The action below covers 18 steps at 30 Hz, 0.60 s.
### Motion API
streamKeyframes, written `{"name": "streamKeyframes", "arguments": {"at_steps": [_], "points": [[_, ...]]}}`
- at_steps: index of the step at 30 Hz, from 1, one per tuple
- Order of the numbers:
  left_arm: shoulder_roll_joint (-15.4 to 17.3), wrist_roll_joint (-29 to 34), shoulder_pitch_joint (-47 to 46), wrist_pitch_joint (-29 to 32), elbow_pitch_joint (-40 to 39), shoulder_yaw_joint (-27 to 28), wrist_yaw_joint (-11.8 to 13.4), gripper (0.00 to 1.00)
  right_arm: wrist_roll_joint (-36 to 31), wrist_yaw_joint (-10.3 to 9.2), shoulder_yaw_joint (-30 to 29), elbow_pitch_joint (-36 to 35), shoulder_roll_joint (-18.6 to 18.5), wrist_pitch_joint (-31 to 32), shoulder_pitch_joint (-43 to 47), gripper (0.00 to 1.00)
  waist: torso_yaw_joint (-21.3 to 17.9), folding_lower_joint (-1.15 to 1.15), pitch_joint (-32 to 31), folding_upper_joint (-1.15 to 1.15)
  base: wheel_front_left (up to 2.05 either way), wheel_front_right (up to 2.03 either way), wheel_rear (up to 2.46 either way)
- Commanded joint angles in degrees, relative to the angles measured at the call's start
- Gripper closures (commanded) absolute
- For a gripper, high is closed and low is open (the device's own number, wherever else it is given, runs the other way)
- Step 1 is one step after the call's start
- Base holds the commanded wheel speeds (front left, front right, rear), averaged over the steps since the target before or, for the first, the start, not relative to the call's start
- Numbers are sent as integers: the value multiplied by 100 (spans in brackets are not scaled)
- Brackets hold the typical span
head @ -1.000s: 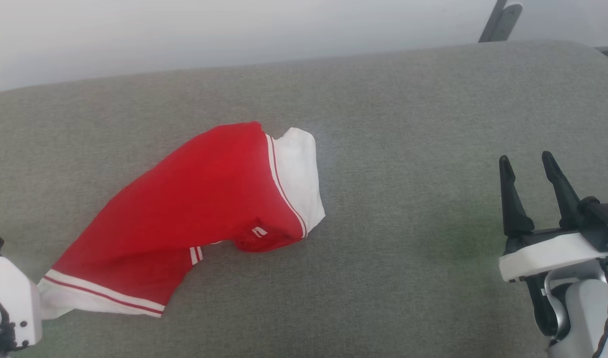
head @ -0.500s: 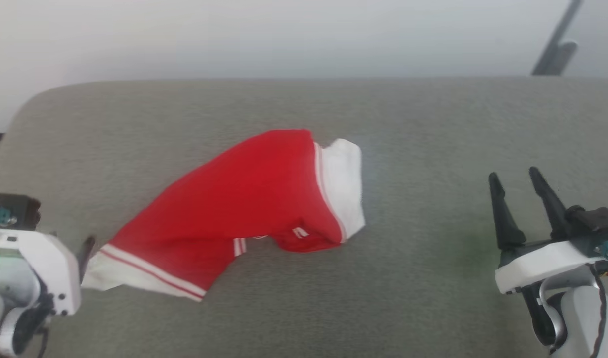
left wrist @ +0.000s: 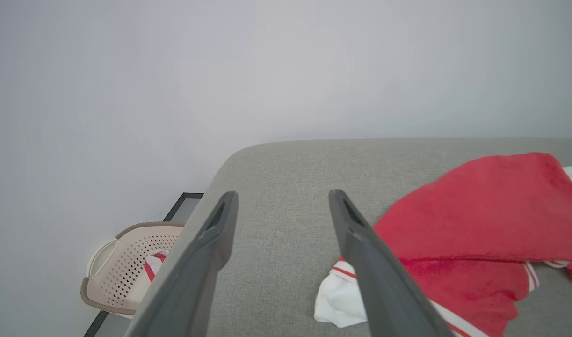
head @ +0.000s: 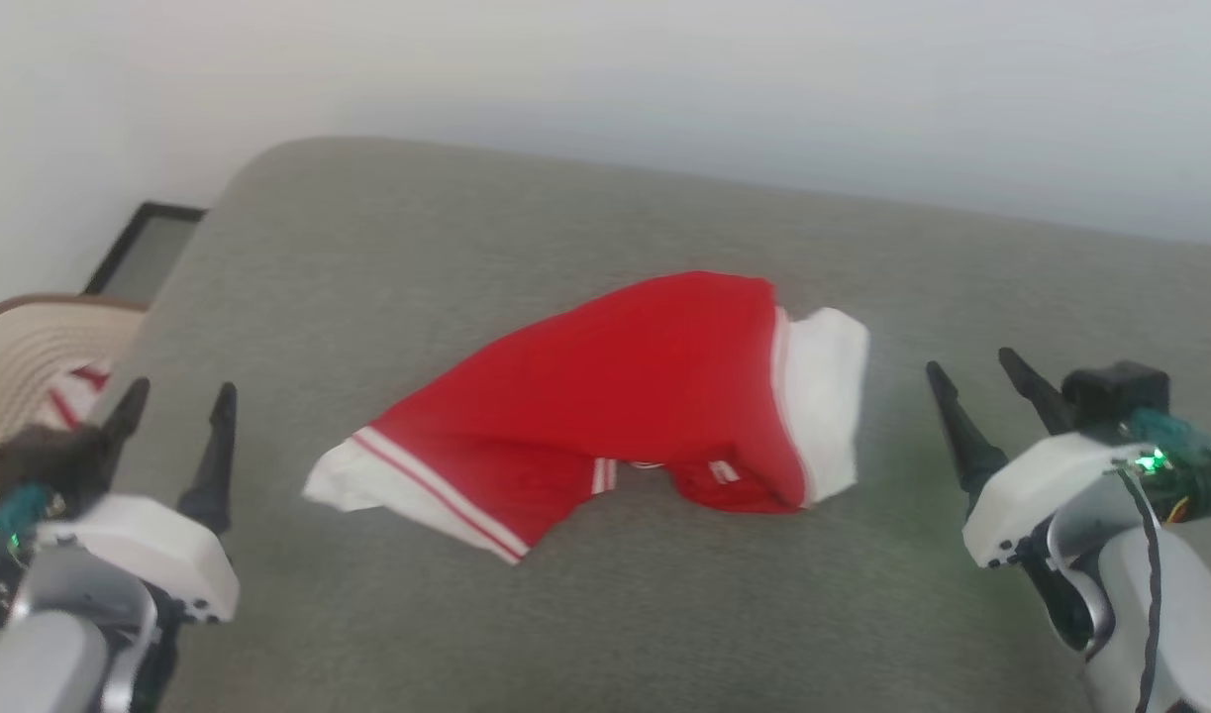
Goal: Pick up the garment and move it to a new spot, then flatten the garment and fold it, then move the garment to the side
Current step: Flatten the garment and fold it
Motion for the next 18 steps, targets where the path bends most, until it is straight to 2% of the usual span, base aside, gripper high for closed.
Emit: {"name": "streamKeyframes", "arguments": {"at_steps": [1,10,17,18], "points": [[-108,24,145,-183,-39,11,63,0,102,-3,62,130,-56,220,-152,0,275,0,28,0,0,0,0],[-510,50,451,-802,-142,18,220,0,242,-2,319,995,-231,1616,-679,0,812,0,199,0,0,0,0],[-838,80,485,-1016,-115,32,183,0,193,-4,465,1661,-296,2423,-944,0,1092,0,364,0,0,0,0],[-869,75,483,-1030,-102,28,155,0,177,-4,506,1747,-301,2541,-973,40,1109,0,379,0,0,0,0]]}}
